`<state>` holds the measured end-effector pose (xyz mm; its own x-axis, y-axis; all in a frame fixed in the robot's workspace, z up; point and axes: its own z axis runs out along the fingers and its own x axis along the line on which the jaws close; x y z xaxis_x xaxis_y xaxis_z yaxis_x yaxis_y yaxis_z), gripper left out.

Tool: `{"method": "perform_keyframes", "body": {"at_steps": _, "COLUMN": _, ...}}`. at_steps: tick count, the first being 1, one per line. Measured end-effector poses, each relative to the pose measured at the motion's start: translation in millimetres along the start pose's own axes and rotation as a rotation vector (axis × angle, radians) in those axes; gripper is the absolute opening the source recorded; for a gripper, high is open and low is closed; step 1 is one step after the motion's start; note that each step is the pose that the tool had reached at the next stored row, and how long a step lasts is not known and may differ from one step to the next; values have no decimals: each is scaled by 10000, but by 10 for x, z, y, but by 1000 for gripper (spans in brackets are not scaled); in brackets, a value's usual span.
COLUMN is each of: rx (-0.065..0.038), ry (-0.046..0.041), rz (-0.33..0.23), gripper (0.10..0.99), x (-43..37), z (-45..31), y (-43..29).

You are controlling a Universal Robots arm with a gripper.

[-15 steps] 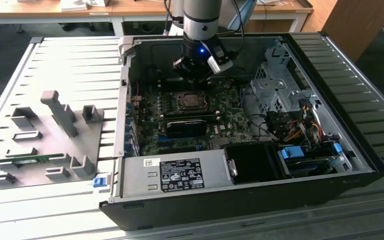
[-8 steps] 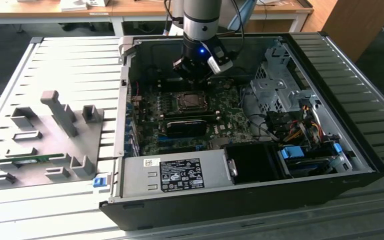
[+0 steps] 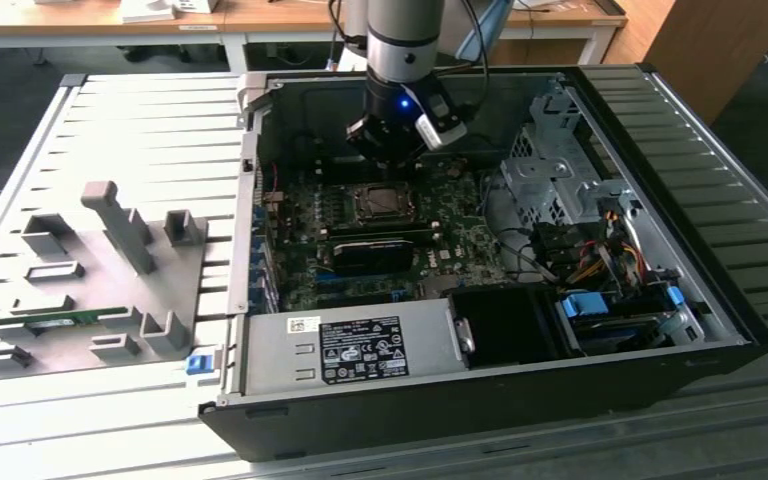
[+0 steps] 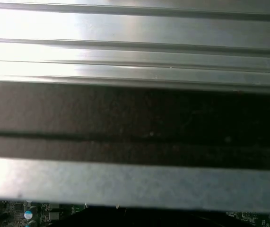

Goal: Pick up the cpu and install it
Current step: 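Install the second cpu locking lever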

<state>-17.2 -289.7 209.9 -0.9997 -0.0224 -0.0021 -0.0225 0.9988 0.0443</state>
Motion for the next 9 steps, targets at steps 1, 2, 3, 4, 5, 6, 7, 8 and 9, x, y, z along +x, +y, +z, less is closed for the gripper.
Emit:
{"method": "perform_keyframes", "body": {"at_steps": 1, "rx": 3, "ry": 0, "rz": 0, "gripper": 106, "x": 0, "z": -1, "y": -7}}
{"method": "perform_keyframes", "body": {"at_steps": 2, "rx": 5, "ry": 0, "rz": 0, "gripper": 106, "x": 0, "z": -1, "y": -14}}
{"method": "perform_keyframes", "body": {"at_steps": 3, "rx": 7, "ry": 0, "rz": 0, "gripper": 106, "x": 1, "z": -1, "y": -22}}
{"method": "perform_keyframes", "body": {"at_steps": 4, "rx": 15, "ry": 0, "rz": 0, "gripper": 106, "x": 1, "z": -2, "y": -41}}
{"method": "perform_keyframes", "body": {"at_steps": 5, "rx": 15, "ry": 0, "rz": 0, "gripper": 106, "x": 1, "z": -2, "y": -50}}
{"method": "perform_keyframes", "body": {"at_steps": 6, "rx": 16, "ry": 0, "rz": 0, "gripper": 106, "x": 1, "z": -2, "y": -56}}
{"method": "perform_keyframes", "body": {"at_steps": 7, "rx": 16, "ry": 0, "rz": 0, "gripper": 106, "x": 1, "z": -2, "y": -60}}
{"method": "perform_keyframes", "body": {"at_steps": 8, "rx": 19, "ry": -1, "rz": 1, "gripper": 106, "x": 2, "z": -2, "y": -62}}
{"method": "perform_keyframes", "body": {"at_steps": 9, "rx": 23, "ry": 0, "rz": 1, "gripper": 106, "x": 1, "z": -2, "y": -65}}
